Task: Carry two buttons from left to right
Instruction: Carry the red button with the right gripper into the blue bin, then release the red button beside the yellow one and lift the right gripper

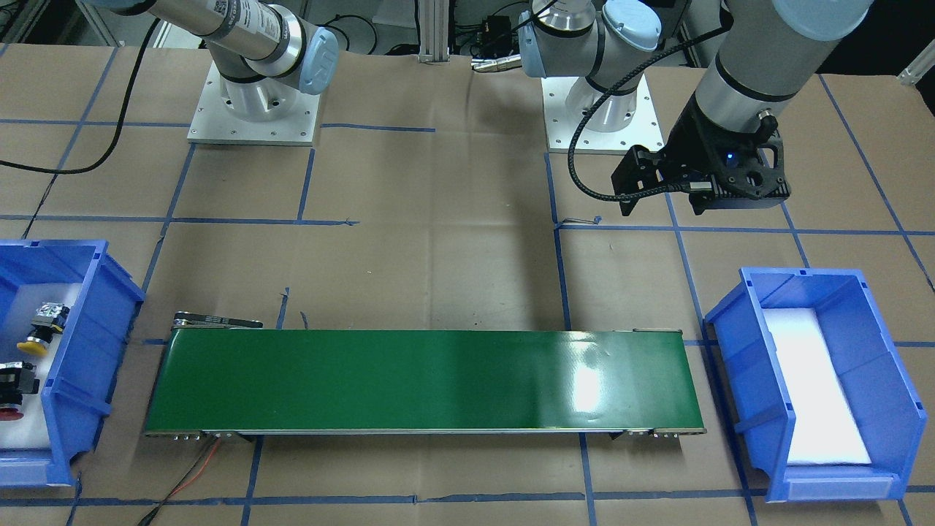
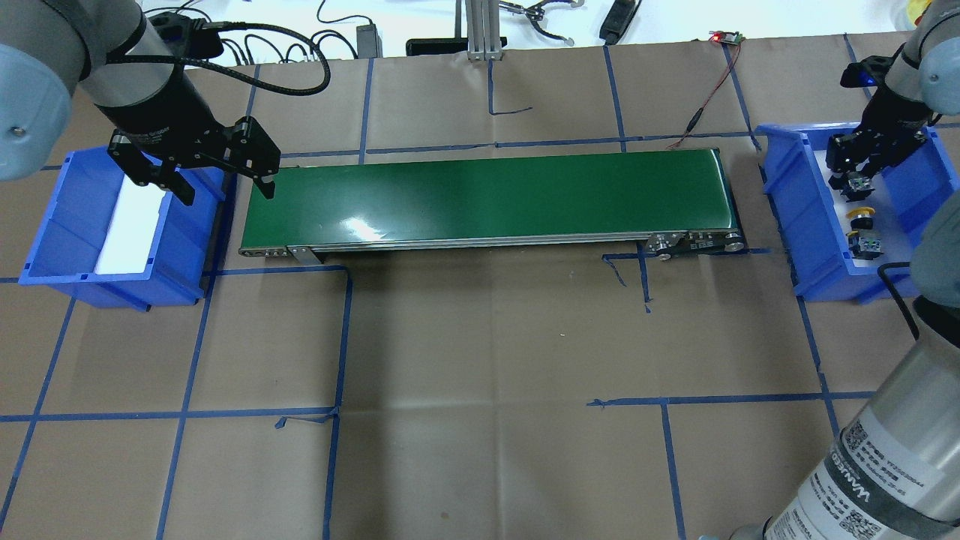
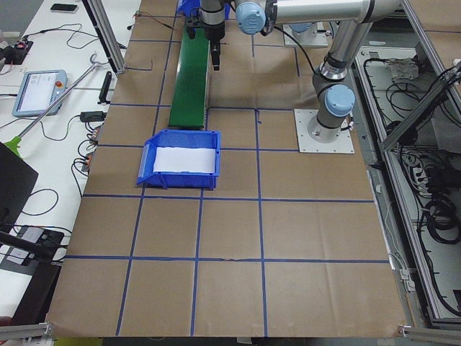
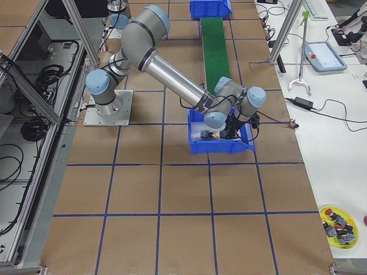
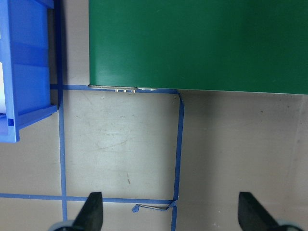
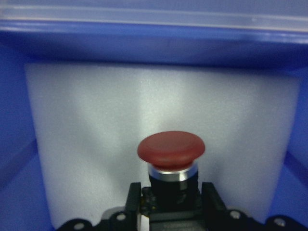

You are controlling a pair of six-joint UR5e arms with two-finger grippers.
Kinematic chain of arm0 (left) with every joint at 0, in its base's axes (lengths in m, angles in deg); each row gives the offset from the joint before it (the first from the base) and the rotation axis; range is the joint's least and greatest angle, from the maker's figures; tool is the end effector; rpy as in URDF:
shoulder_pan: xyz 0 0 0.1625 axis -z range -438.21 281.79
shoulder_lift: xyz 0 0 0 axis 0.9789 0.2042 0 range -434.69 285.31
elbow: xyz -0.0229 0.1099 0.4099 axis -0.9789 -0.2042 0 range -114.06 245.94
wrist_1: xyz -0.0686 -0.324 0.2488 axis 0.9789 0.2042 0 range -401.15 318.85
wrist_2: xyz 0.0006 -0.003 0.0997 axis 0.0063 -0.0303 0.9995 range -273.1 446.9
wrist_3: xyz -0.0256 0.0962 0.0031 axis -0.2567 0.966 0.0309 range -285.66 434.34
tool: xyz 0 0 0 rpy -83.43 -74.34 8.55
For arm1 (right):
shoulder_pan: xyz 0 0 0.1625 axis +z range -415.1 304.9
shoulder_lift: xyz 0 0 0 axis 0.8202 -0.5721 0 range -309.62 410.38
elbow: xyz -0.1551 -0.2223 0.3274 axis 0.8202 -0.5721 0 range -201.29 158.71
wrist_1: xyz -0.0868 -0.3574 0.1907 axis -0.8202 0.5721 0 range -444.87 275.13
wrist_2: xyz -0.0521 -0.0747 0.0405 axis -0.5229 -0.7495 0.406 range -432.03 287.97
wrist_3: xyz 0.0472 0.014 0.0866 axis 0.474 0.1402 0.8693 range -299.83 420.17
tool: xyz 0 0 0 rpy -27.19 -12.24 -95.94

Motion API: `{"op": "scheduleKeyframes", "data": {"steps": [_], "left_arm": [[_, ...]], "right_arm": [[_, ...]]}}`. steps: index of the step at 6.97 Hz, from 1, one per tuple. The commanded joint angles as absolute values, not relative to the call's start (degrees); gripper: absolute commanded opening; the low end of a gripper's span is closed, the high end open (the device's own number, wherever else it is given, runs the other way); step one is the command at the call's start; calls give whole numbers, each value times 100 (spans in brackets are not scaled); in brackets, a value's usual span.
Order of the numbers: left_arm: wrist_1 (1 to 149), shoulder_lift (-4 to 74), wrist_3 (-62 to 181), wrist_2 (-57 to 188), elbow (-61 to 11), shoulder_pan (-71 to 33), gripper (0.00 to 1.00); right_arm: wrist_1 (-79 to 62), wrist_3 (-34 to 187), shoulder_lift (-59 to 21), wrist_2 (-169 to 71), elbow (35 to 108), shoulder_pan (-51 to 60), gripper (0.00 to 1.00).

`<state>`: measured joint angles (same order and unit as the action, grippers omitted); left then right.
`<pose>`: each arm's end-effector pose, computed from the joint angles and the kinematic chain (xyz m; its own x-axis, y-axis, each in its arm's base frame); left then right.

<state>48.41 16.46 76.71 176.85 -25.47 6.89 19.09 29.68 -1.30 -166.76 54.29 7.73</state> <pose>-0.0906 -0.5059 0.4667 -0.9990 -0.0441 0.0024 -0.0440 0.9984 0.0369 -0.2098 -0.6827 0.2221 -0.9978 -0.0633 -0.0177 -0.0655 0.9796 0.1901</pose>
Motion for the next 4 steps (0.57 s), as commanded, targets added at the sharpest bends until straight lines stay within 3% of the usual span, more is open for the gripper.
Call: {"op": "scheduleKeyframes", "data": {"steps": [1, 4], "left_arm": [[4841, 1654, 7671, 17682, -2547, 686, 100], [4850, 1637, 7671, 17690, -2547, 686, 100]], "right_arm": [[1893, 2967, -200, -16660, 5395, 809, 100], [1780, 3107, -971, -16756, 5324, 862, 100]]}}
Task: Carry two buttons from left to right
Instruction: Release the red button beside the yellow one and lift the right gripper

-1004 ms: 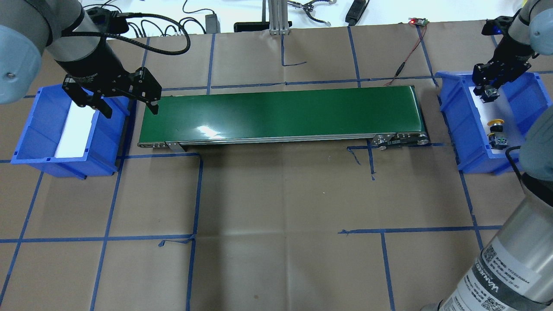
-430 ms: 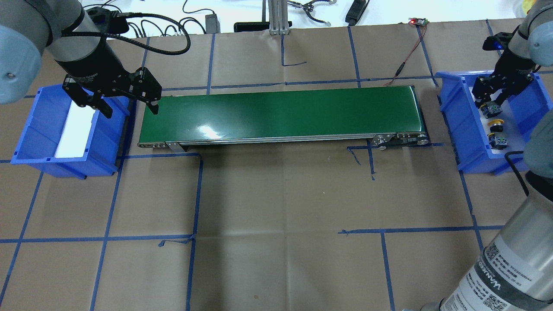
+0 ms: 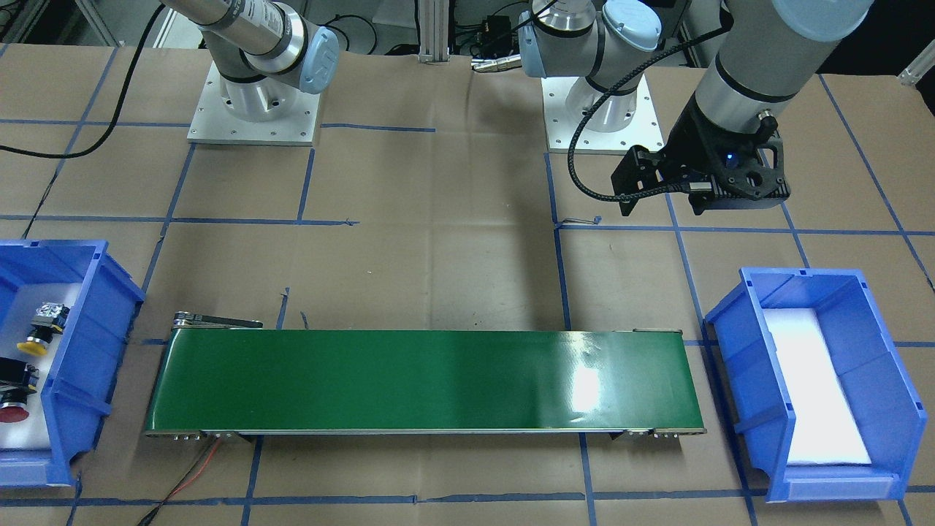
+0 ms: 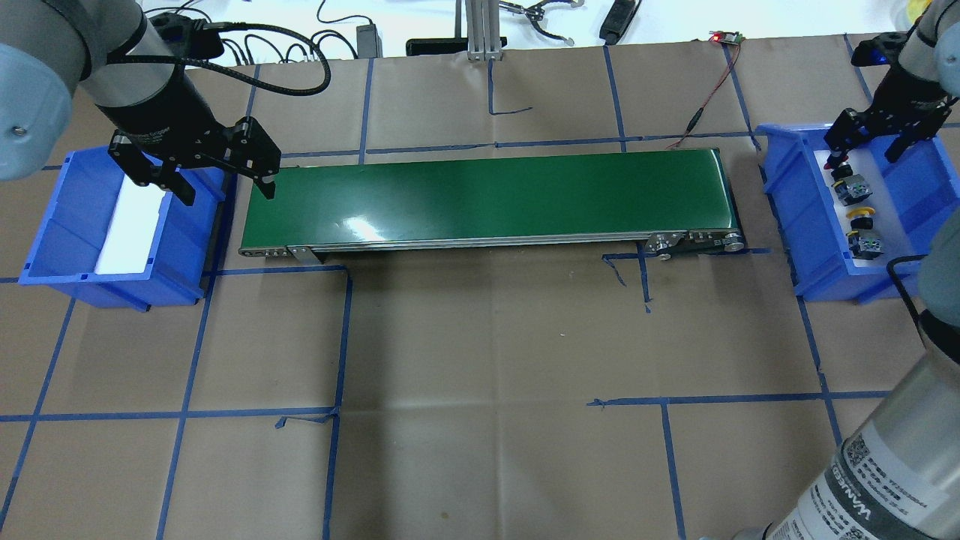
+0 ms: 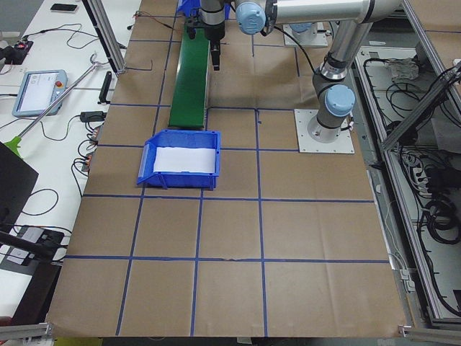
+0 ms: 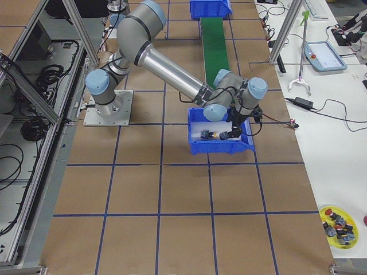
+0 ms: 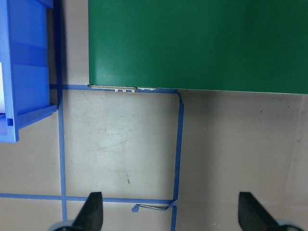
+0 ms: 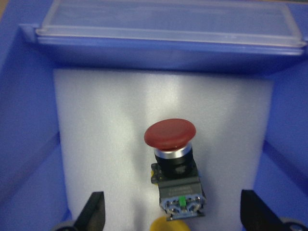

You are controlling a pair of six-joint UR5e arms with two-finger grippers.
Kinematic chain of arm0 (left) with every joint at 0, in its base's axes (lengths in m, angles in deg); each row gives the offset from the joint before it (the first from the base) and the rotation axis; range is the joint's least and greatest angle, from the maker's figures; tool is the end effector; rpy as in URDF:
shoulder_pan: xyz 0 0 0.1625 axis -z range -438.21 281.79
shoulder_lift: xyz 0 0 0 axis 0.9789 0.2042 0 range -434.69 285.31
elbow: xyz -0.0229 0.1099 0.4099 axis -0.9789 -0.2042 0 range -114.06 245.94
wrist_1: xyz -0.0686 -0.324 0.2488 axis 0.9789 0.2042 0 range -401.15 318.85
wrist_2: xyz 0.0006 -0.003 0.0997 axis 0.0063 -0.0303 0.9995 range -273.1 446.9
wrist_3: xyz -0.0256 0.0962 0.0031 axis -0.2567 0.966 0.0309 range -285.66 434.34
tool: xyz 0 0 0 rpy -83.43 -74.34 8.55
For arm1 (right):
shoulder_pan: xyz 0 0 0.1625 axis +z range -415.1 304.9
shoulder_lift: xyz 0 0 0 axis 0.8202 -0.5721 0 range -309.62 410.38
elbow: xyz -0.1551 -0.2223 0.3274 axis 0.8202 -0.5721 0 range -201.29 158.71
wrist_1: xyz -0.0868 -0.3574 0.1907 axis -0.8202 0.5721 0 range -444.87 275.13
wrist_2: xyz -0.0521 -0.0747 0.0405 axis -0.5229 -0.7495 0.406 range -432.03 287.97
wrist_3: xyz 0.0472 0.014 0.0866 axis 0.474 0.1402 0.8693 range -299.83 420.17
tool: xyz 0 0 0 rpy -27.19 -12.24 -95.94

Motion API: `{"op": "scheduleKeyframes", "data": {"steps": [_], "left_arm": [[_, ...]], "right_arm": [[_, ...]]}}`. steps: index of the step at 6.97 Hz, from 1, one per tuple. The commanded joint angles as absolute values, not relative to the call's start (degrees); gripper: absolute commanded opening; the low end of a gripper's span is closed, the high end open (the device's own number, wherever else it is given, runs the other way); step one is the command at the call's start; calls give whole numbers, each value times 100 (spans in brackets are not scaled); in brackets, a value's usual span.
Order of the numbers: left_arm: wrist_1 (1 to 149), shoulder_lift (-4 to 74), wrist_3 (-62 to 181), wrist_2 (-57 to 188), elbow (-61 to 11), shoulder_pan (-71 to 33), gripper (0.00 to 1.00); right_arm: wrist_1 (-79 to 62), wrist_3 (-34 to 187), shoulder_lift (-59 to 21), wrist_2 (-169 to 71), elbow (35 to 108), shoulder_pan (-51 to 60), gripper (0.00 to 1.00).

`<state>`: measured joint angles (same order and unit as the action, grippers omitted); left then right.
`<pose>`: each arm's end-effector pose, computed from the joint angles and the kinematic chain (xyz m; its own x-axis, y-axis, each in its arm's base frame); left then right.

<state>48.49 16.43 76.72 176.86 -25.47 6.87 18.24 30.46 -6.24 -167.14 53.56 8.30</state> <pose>-0.0904 -0.5056 0.4669 -0.9990 -0.0442 0.0023 -0.0441 0.9983 0.0378 -0.2007 -0.6788 0.2870 -0.9977 -0.0601 0.0327 -0.0557 0.9910 0.1216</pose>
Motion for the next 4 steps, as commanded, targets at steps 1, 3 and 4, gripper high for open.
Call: {"op": "scheduleKeyframes", "data": {"steps": [1, 3, 4], "left_arm": [[4850, 1628, 7671, 17682, -2547, 686, 100], [4850, 1628, 7671, 17699, -2556, 686, 100], [4902, 1689, 7698, 17708, -2565, 695, 100]], "right_arm": [[1762, 3473, -1191, -16913, 5324, 906, 100], [1274, 4489, -1831, -16924, 5315, 1552, 100], [713, 5384, -2279, -16880, 5324, 2009, 100]]}}
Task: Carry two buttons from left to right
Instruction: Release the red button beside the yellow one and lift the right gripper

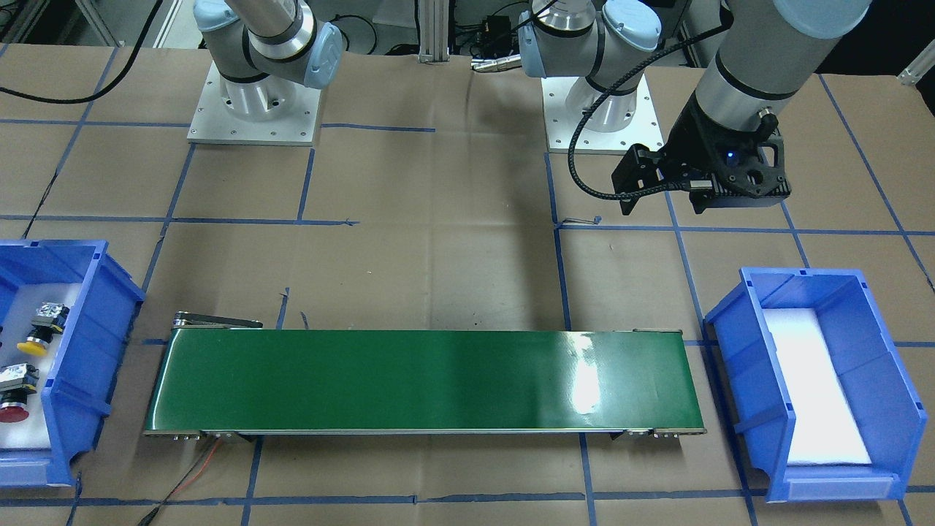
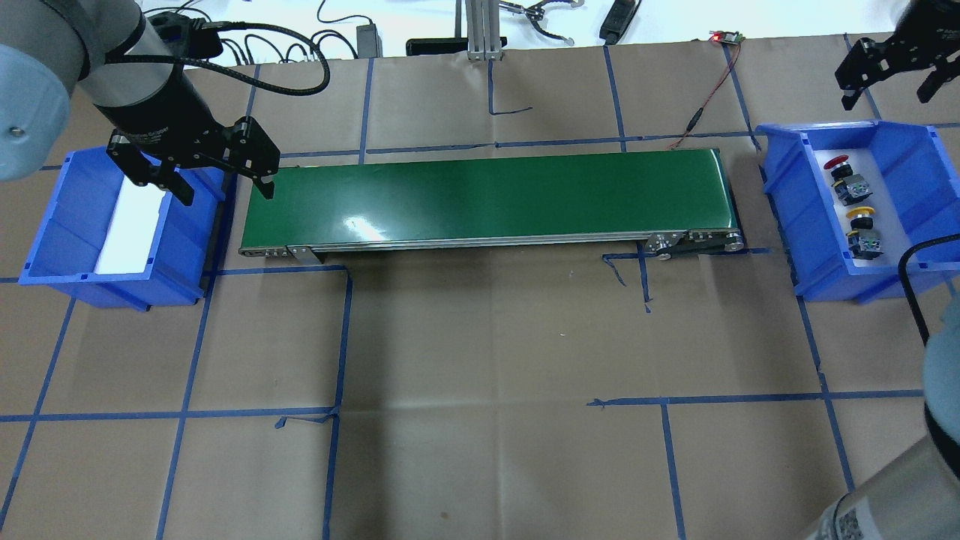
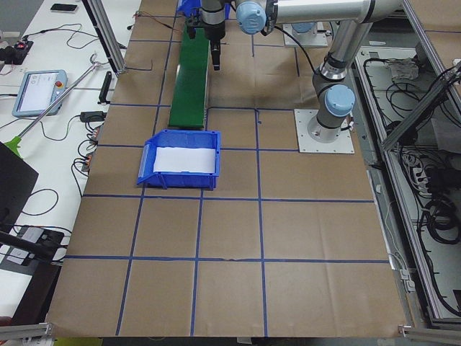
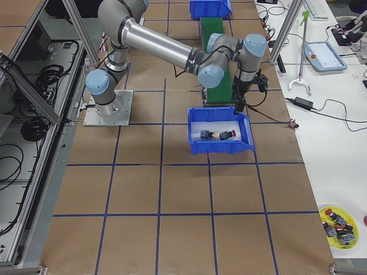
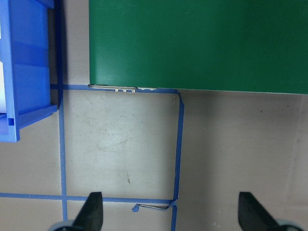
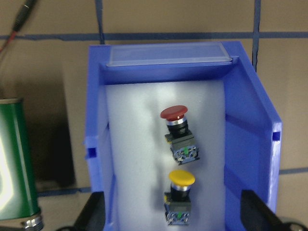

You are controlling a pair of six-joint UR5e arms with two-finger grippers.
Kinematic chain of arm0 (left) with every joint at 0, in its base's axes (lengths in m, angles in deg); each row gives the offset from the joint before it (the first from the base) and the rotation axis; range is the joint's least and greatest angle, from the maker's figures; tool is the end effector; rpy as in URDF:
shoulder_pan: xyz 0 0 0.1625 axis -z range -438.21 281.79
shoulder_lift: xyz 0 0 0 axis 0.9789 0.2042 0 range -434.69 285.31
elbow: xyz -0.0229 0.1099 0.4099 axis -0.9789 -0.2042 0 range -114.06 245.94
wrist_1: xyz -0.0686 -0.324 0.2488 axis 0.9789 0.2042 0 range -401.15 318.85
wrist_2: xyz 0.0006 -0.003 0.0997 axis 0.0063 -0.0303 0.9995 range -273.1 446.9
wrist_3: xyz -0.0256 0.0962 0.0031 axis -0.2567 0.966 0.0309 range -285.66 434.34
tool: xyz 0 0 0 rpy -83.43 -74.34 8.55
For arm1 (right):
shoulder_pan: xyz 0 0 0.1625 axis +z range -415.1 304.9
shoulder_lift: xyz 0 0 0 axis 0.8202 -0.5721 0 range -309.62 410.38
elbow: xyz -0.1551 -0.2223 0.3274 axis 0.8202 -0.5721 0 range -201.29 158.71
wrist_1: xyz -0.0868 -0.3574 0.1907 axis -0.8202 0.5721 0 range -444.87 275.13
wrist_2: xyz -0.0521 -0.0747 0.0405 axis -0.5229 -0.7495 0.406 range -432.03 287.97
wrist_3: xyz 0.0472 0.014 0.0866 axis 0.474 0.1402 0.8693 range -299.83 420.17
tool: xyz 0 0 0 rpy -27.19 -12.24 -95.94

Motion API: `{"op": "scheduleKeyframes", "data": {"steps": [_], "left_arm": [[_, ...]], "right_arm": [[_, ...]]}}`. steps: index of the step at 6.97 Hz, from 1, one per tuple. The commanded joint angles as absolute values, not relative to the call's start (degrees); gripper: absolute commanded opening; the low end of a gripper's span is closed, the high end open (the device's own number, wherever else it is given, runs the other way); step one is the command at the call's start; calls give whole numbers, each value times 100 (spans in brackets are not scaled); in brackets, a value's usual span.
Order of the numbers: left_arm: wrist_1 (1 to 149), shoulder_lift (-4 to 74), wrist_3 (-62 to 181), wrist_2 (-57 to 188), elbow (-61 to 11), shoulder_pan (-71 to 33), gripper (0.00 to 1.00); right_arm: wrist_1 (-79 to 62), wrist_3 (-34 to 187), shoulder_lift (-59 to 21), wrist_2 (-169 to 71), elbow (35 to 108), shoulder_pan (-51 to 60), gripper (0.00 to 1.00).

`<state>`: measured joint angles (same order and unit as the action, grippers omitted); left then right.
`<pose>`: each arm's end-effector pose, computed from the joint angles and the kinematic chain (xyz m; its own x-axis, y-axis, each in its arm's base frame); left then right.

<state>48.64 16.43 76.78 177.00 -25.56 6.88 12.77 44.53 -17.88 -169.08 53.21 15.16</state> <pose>-0.0903 -0.5051 0.4659 -0.9991 -0.0429 0.0001 -0.0429 0.9982 0.0420 -0.1054 -0.6521 0.4183 -0.9896 0.0719 0.1247 0.0737 0.9972 0.0097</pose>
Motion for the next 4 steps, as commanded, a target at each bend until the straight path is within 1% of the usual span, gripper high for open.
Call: {"op": "scheduleKeyframes", "data": {"steps": [1, 3, 4], "left_arm": [[4920, 1698, 7715, 17708, -2617, 695, 100], [5060, 1698, 7768, 17708, -2652, 695, 100], [5069, 1707, 7777, 17708, -2635, 704, 100]], "right_arm": [[559, 6159, -2588, -16880, 5368, 2596, 100], [505, 7329, -2923, -16880, 5491, 3696, 100], [505, 7535, -3186, -16871, 5596, 4075, 100]]}}
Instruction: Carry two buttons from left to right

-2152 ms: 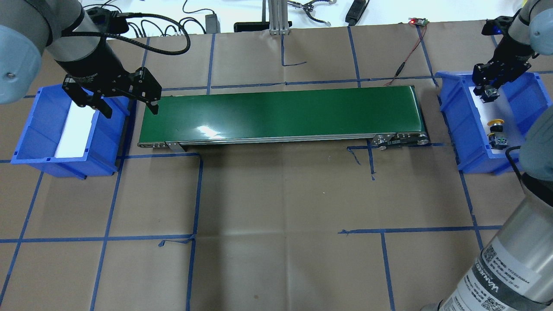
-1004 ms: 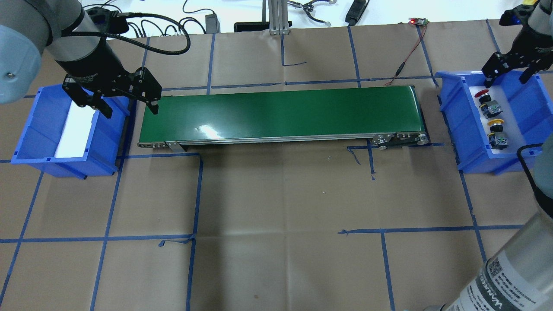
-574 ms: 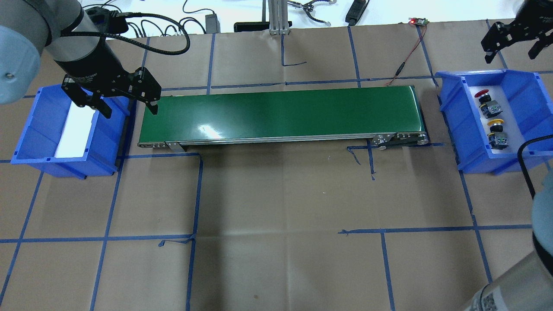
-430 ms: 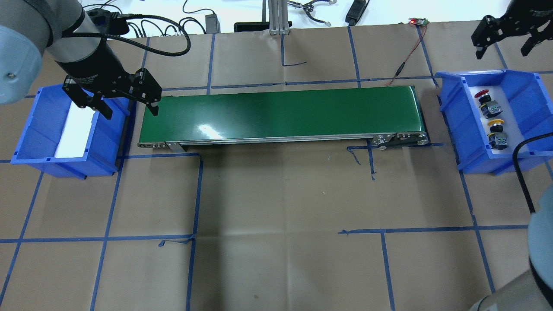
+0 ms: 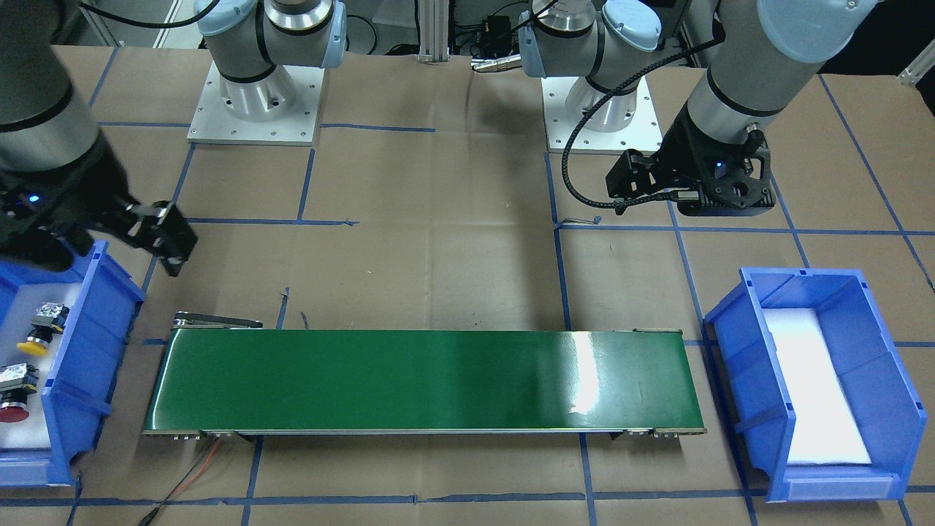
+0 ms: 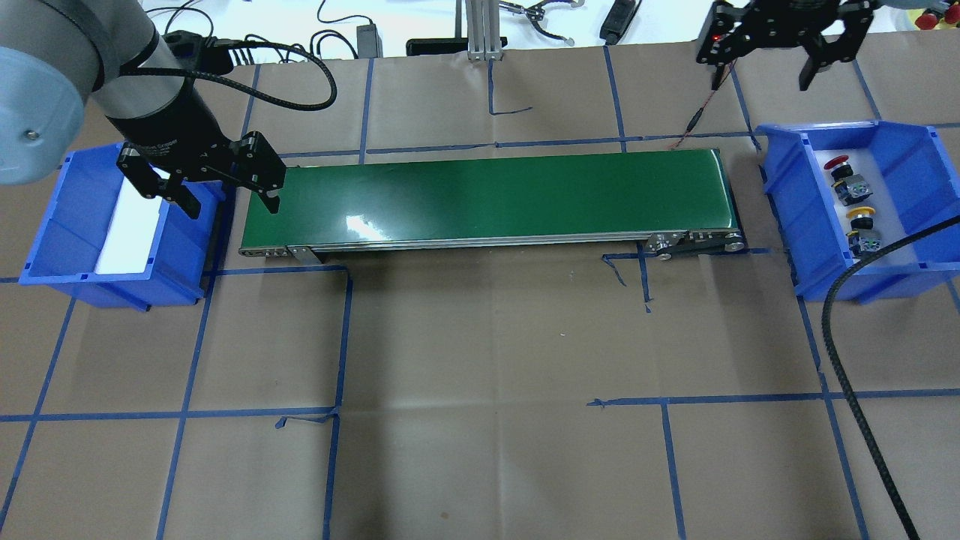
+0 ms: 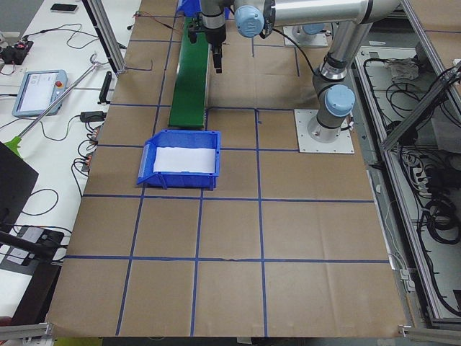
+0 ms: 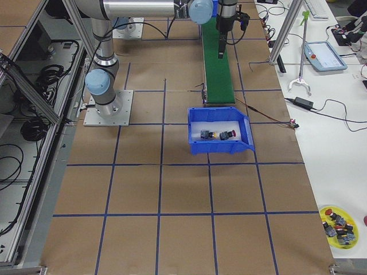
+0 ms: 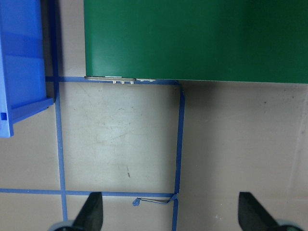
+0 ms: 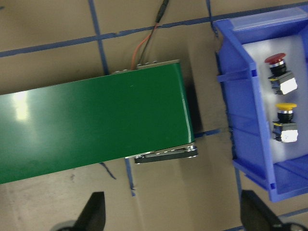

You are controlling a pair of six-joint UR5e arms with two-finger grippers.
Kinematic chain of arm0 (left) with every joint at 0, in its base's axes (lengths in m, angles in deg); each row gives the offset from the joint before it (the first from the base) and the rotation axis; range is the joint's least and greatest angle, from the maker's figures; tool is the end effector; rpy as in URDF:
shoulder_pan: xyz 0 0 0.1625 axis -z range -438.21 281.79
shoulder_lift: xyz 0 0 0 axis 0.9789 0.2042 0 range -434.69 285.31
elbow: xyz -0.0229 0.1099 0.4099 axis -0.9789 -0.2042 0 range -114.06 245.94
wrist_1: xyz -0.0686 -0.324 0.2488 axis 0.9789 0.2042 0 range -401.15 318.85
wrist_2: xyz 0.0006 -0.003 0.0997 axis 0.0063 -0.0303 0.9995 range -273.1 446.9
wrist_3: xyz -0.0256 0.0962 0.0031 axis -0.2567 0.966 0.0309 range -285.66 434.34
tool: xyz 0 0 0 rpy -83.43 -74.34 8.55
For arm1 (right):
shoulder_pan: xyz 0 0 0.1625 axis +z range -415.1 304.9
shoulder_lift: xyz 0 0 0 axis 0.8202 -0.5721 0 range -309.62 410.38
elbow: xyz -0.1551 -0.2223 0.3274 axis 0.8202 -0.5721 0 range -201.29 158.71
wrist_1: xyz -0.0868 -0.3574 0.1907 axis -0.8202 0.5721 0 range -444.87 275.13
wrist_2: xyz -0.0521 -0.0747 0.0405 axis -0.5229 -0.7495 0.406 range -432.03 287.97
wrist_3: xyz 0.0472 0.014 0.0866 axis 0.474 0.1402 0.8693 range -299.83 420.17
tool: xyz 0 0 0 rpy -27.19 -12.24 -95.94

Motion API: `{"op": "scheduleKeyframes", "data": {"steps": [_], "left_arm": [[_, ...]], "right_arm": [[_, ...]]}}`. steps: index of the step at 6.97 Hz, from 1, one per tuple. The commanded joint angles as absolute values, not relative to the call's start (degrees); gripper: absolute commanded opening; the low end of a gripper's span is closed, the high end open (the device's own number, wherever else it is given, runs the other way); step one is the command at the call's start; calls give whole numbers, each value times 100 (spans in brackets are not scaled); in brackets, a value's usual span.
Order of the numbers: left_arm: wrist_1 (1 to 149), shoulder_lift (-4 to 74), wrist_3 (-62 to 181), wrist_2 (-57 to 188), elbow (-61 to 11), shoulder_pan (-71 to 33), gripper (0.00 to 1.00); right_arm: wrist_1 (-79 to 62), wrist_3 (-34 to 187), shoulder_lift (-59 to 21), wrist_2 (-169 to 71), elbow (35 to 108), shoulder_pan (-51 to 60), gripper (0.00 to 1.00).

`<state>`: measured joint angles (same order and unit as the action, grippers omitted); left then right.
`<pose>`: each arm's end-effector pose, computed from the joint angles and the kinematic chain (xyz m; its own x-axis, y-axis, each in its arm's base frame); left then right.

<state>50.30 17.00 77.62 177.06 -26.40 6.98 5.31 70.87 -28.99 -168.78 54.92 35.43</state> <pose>-0.0912 -0.5029 0.4512 -0.9996 -0.0266 0.0027 -0.0262 0.9951 0.0954 0.1269 -0.5742 0.5089 -0.9775 0.1831 0.1045 0.1754 0.9813 -0.0789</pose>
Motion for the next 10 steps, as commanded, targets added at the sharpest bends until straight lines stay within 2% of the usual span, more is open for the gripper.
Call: {"op": "scheduleKeyframes", "data": {"steps": [1, 4, 6, 10], "left_arm": [[5078, 1707, 7777, 17699, -2618, 713, 100], [5078, 1698, 7786, 17699, -2574, 730, 100], [5070, 1689, 7786, 17699, -2643, 748, 100], [4964, 1654, 8049, 17708, -2618, 853, 100]], "right_arm": [[505, 7529, -3554, -16871, 5771, 4262, 100], [924, 7476, -4268, -16854, 7200, 3983, 100], [1269, 7003, -4296, -15998, 7302, 3649, 100], [1331, 6669, -4472, -15913, 7302, 3692, 100]]}}
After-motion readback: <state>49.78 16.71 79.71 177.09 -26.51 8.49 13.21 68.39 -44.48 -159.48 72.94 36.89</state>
